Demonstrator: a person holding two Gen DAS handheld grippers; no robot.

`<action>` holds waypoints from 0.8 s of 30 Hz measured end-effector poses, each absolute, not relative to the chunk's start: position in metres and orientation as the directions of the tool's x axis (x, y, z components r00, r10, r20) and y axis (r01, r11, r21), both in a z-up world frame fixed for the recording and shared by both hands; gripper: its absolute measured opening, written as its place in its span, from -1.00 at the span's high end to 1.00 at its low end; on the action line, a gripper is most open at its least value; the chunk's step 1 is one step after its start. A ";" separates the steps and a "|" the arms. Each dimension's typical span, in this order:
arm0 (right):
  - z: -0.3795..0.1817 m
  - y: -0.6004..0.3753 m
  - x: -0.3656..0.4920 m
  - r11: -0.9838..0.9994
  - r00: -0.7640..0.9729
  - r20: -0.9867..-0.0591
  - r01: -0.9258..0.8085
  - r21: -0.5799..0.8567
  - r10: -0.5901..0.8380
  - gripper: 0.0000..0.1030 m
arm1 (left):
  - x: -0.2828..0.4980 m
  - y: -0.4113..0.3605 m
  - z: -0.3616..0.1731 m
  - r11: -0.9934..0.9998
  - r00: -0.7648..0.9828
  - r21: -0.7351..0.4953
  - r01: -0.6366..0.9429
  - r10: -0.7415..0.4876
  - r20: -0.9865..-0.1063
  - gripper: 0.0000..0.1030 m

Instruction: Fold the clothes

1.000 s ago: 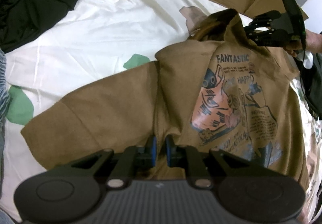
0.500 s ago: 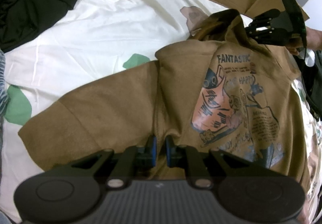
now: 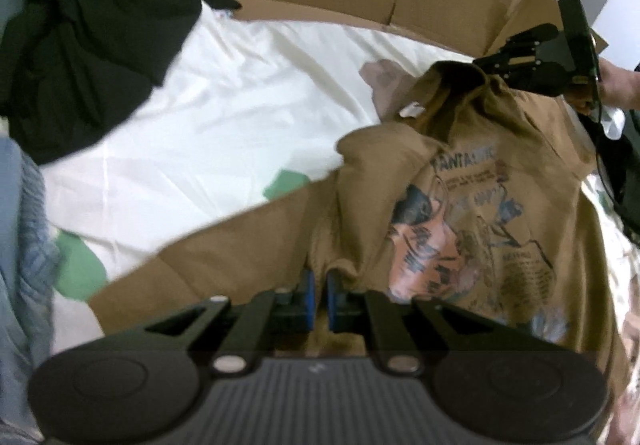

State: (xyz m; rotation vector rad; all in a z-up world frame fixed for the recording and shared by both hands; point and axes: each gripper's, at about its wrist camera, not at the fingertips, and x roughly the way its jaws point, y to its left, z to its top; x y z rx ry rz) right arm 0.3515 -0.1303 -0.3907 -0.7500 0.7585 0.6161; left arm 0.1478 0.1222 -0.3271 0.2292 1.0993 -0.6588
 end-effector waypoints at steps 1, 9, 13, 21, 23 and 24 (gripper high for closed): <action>-0.391 -0.130 0.353 0.592 0.591 -0.778 -0.711 -0.378 0.213 0.94 | 0.151 0.122 -0.325 0.789 0.300 -0.128 0.601 -0.371 -0.879 0.88; -0.388 -0.134 0.367 0.654 0.668 -0.731 -0.617 -0.439 0.139 0.94 | 0.188 0.115 -0.311 0.761 0.364 -0.027 0.649 -0.341 -0.867 0.89; -0.389 -0.132 0.370 0.673 0.682 -0.724 -0.585 -0.452 0.107 0.94 | 0.210 0.109 -0.309 0.746 0.394 0.025 0.665 -0.322 -0.861 0.89; -0.412 -0.126 0.381 0.727 0.674 -0.738 -0.523 -0.445 0.033 0.94 | 0.266 0.098 -0.344 0.740 0.368 0.038 0.672 -0.289 -0.884 0.87; -0.417 -0.124 0.382 0.742 0.665 -0.747 -0.515 -0.430 0.028 0.94 | 0.278 0.100 -0.351 0.749 0.331 0.004 0.663 -0.289 -0.898 0.84; -0.419 -0.124 0.382 0.748 0.660 -0.750 -0.511 -0.424 0.026 0.94 | 0.283 0.102 -0.352 0.759 0.312 -0.019 0.651 -0.291 -0.904 0.84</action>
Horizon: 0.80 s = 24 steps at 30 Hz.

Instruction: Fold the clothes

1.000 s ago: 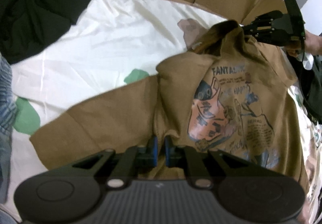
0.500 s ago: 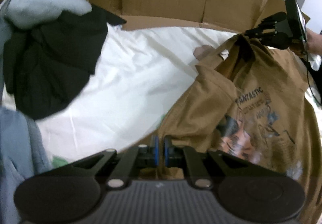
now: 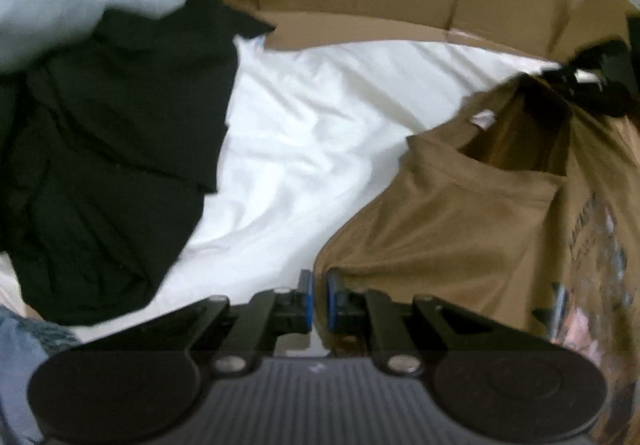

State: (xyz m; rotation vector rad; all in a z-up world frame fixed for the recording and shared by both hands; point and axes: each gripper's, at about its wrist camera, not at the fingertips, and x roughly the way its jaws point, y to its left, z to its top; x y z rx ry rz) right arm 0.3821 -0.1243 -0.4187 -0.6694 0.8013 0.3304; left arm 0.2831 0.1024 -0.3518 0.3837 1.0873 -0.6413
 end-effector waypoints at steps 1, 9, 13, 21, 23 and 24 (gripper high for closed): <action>-0.420 -0.124 0.384 0.755 0.656 -0.754 -0.508 -0.415 0.027 0.94 | 0.286 0.104 -0.348 0.764 0.314 -0.027 0.645 -0.297 -0.902 0.79; -0.425 -0.127 0.390 0.770 0.640 -0.767 -0.513 -0.380 0.047 0.93 | 0.305 0.097 -0.318 0.752 0.265 -0.107 0.650 -0.357 -0.896 0.61; -0.425 -0.128 0.391 0.773 0.633 -0.772 -0.515 -0.370 0.051 0.93 | 0.322 0.085 -0.336 0.763 0.222 -0.080 0.642 -0.285 -0.932 0.59; -0.425 -0.129 0.392 0.778 0.623 -0.780 -0.518 -0.355 0.059 0.93 | 0.331 0.099 -0.360 0.801 0.118 -0.127 0.585 -0.239 -0.964 0.59; -0.424 -0.129 0.392 0.780 0.621 -0.781 -0.518 -0.352 0.060 0.93 | 0.329 0.102 -0.364 0.796 0.086 -0.135 0.590 -0.228 -0.970 0.63; -0.424 -0.129 0.392 0.781 0.621 -0.782 -0.518 -0.350 0.061 0.93 | 0.328 0.104 -0.366 0.794 0.068 -0.139 0.591 -0.221 -0.973 0.63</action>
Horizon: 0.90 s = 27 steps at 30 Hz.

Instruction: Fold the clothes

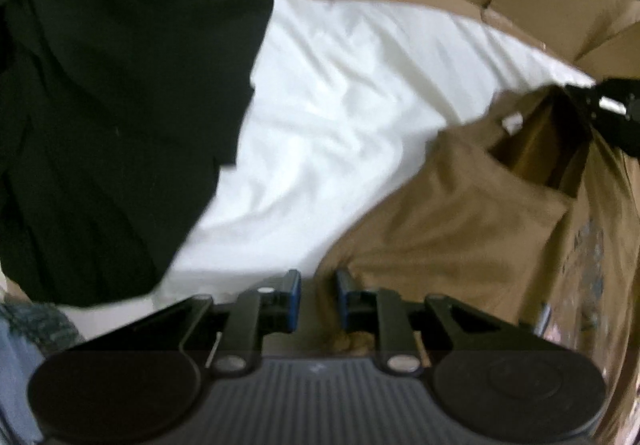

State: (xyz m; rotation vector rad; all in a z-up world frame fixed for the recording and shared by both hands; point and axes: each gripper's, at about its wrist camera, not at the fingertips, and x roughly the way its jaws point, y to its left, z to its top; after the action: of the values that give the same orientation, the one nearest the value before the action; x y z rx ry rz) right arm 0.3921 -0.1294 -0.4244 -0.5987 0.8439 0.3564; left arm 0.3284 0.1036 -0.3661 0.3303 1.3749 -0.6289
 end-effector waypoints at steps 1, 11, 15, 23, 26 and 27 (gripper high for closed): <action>-0.424 -0.129 0.392 0.781 0.620 -0.782 -0.518 -0.350 0.061 0.93 | 0.328 0.105 -0.368 0.793 0.059 -0.144 0.592 -0.220 -0.974 0.73; -0.416 -0.130 0.392 0.803 0.651 -0.756 -0.485 -0.345 0.068 0.94 | 0.347 0.124 -0.339 0.814 0.213 -0.119 0.569 -0.286 -0.934 0.91; -0.419 -0.125 0.395 0.816 0.660 -0.749 -0.461 -0.348 0.054 0.94 | 0.351 0.116 -0.342 0.807 0.276 -0.042 0.588 -0.249 -0.928 0.91; -0.423 -0.122 0.402 0.832 0.641 -0.766 -0.451 -0.323 0.051 0.88 | 0.354 0.095 -0.364 0.794 0.313 0.063 0.604 -0.164 -0.936 0.75; -0.408 -0.129 0.401 0.847 0.647 -0.751 -0.465 -0.256 0.129 0.79 | 0.347 0.093 -0.344 0.791 0.343 0.067 0.607 -0.185 -0.921 0.71; -0.403 -0.131 0.400 0.851 0.649 -0.745 -0.470 -0.233 0.155 0.77 | 0.344 0.092 -0.336 0.783 0.354 0.065 0.618 -0.204 -0.913 0.71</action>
State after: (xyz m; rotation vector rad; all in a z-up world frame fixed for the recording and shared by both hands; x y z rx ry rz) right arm 0.4002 -0.1313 -0.4029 -0.4322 0.7907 0.3677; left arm 0.3444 0.0917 -0.3355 0.4394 1.0875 -0.5535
